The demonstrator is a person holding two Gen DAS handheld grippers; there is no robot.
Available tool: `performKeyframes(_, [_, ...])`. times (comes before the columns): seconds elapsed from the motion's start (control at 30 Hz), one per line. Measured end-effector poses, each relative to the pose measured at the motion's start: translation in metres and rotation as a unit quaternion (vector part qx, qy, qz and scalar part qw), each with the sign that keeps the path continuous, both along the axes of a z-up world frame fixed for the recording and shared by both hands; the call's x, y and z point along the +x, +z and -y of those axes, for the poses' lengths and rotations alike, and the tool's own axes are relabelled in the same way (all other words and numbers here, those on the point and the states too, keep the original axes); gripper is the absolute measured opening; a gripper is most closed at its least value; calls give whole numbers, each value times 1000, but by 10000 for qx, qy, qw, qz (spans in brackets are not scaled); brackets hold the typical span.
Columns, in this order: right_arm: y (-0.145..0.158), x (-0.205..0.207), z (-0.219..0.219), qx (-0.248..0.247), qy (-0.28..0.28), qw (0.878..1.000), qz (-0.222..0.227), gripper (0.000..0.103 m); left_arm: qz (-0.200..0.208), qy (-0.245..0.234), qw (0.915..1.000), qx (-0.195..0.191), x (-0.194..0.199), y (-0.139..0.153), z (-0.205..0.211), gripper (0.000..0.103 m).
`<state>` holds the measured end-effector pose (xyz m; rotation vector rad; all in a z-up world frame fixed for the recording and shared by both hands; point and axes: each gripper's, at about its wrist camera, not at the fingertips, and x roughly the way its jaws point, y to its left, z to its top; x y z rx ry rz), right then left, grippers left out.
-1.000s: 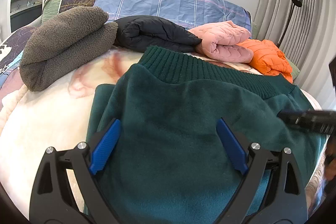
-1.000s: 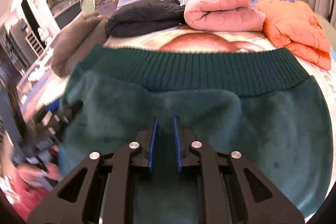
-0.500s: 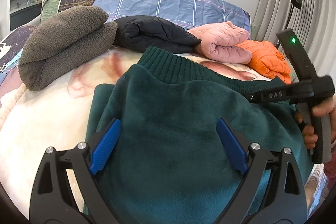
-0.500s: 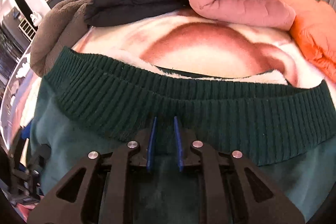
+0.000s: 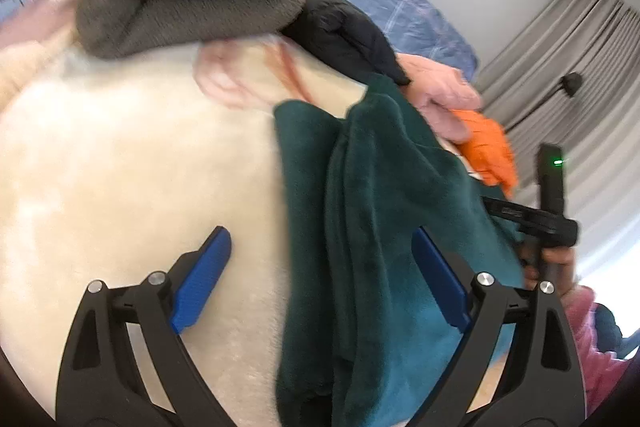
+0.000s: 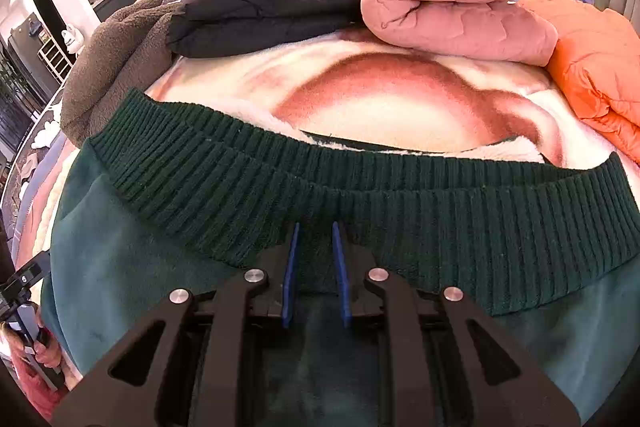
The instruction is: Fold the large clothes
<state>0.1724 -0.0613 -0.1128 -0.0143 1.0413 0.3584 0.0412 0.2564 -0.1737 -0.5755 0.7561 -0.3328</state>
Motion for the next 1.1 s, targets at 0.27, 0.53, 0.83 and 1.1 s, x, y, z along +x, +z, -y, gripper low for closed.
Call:
performKeyframes(0.27, [0, 0, 0, -3, -8, 10000, -6, 18, -44, -773, 9970, -27, 28, 5, 20, 93])
performKeyframes(0.53, [0, 0, 0, 4, -7, 10000, -6, 18, -427, -1505, 9874, -227, 39, -10, 29, 92])
performKeyframes(0.83, [1, -1, 0, 59, -9, 10000, -3, 18, -186, -1223, 9923, 41, 19, 14, 33, 40])
performKeyframes(1.1, [0, -1, 12, 458, -42, 9989, -50, 18, 411, -1337, 9894, 383, 12, 75, 49, 36])
